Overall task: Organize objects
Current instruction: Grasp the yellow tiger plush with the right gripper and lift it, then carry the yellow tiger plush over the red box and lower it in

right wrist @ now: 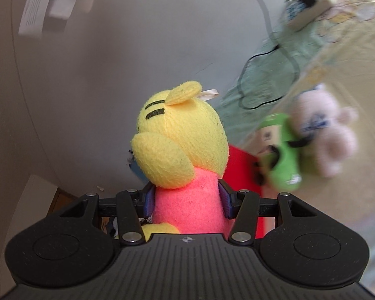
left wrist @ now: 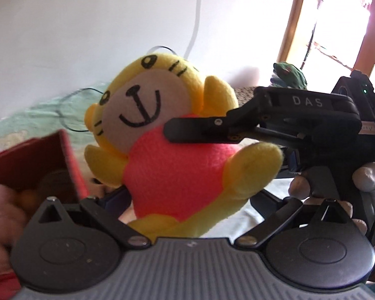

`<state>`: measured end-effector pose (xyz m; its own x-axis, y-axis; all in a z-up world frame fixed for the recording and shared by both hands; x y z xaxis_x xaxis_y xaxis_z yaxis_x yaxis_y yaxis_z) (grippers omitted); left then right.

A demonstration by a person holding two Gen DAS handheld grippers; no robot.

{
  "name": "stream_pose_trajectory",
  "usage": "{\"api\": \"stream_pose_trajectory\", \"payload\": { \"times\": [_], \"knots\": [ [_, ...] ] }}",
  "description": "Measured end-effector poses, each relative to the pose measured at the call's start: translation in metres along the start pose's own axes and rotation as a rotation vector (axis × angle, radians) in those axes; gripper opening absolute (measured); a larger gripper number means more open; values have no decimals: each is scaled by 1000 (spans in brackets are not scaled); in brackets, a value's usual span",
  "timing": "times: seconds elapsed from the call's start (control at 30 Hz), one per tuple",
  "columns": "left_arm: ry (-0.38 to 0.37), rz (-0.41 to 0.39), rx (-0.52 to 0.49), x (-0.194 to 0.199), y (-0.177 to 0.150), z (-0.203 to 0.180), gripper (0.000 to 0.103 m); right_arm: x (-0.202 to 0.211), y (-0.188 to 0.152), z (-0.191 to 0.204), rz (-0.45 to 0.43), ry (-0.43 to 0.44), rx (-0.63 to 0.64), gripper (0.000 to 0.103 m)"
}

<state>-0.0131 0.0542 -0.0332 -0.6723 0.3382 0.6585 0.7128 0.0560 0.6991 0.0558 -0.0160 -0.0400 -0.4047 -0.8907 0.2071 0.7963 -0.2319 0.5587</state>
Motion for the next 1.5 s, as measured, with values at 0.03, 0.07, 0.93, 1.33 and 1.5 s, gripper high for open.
{"api": "stream_pose_trajectory", "payload": {
  "times": [0.03, 0.07, 0.93, 1.33, 1.5],
  "knots": [
    [5, -3, 5, 5, 2, 10, 100, -10, -3, 7, 1, -1, 7, 53],
    [10, -6, 11, 9, 3, 19, 100, -18, -4, 12, 2, -2, 10, 53],
    [28, 134, 128, 1, -22, 178, 103, -157, -44, 32, 124, -341, 272, 59],
    [-9, 134, 118, -4, -23, 173, 102, -135, 3, 46, -100, -395, 348, 58],
    [-18, 149, 120, -12, -25, 173, 101, -152, 13, 54, -122, -389, 415, 43]
  ]
}}
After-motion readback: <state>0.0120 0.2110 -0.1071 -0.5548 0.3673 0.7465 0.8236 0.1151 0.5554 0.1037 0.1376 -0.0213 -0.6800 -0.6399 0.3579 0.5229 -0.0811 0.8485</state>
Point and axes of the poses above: each gripper's, at about its wrist camera, not at the fingertips, and x roughly against the way its jaws point, z to its left, y to its top, the point moved 10 cm from there along -x, roughly the way its jaws point, and after that the axes turned 12 degrees about x, right-handed, at the moved point
